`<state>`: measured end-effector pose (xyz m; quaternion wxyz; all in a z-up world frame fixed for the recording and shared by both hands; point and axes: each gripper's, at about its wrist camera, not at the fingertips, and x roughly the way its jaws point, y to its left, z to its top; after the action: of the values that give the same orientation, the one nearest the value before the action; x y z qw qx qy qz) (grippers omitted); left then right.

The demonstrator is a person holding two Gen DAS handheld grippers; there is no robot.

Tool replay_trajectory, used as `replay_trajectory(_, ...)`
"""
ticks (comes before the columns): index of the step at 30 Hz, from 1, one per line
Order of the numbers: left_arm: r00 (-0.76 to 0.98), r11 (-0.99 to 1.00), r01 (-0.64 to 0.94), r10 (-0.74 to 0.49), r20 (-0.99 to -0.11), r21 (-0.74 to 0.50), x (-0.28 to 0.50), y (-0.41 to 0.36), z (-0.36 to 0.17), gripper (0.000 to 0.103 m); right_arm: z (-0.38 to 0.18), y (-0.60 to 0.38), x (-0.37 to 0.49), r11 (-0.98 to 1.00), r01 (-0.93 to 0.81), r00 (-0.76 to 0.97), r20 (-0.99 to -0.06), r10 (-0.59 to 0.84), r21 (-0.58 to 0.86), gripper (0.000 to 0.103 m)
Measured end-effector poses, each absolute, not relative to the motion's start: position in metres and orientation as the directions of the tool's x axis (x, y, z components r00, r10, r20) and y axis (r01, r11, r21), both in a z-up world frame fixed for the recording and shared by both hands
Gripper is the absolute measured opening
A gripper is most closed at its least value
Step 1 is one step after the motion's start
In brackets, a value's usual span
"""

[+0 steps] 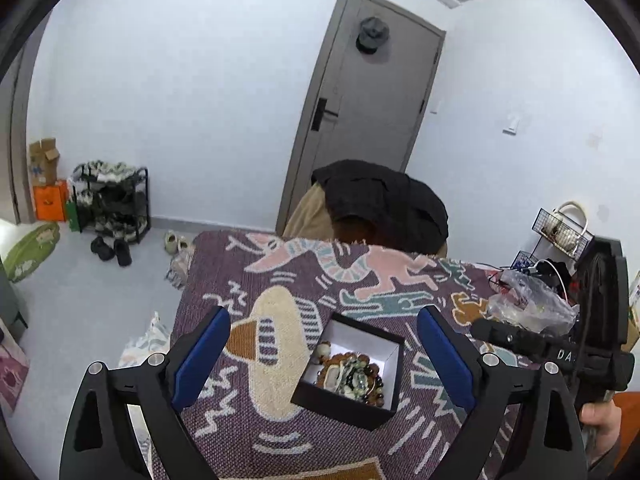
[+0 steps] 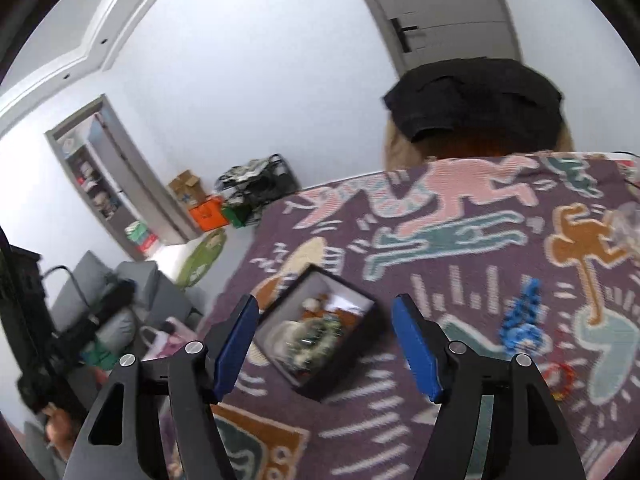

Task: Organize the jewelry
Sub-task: 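Open the right tool to drop the beaded bracelet into the box, then close the right tool on the red string bracelet and lift it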

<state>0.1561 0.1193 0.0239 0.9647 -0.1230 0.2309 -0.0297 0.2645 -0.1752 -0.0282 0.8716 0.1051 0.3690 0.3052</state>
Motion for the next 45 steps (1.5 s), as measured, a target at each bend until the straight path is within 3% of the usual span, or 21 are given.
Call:
replay_trajectory(6,0.907,0.977,0.044,-0.127,-0.401,-0.21,0.151,0.095,0.035,0.095,-0.031,-0.228,0.258,0.865,-0.299,0.652,-0.576,0.494,0.403,0.07)
replay_trajectory(12,0.907,0.98,0.088,-0.154,-0.393,-0.179,0.151,0.068,0.041,0.095,-0.032,-0.27,0.251,0.891,-0.248,0.694,-0.572,0.437,0.38,0.07)
replay_trajectory(33,0.835,0.967,0.21,-0.253,-0.489,-0.143,0.184,-0.02,0.015,0.095,-0.083,-0.342,0.248,0.891,-0.163,0.616,-0.662,0.427,0.423,0.07)
replay_trajectory(36,0.812,0.963,0.225,-0.27,-0.517,-0.149,0.192,-0.03,0.007,0.095,-0.093,-0.349,0.252,0.888,-0.149,0.601,-0.673,0.43,0.434,0.063)
replay_trajectory(41,0.782,0.952,0.252,-0.306,-0.543,-0.174,0.201,-0.045,-0.005,0.095,-0.114,-0.352,0.264,0.885,-0.123,0.563,-0.703,0.435,0.45,0.04)
replay_trajectory(45,0.756,0.948,0.27,-0.318,-0.573,-0.17,0.209,-0.057,-0.013,0.093,-0.126,-0.349,0.275,0.888,-0.121,0.546,-0.717,0.433,0.444,0.033)
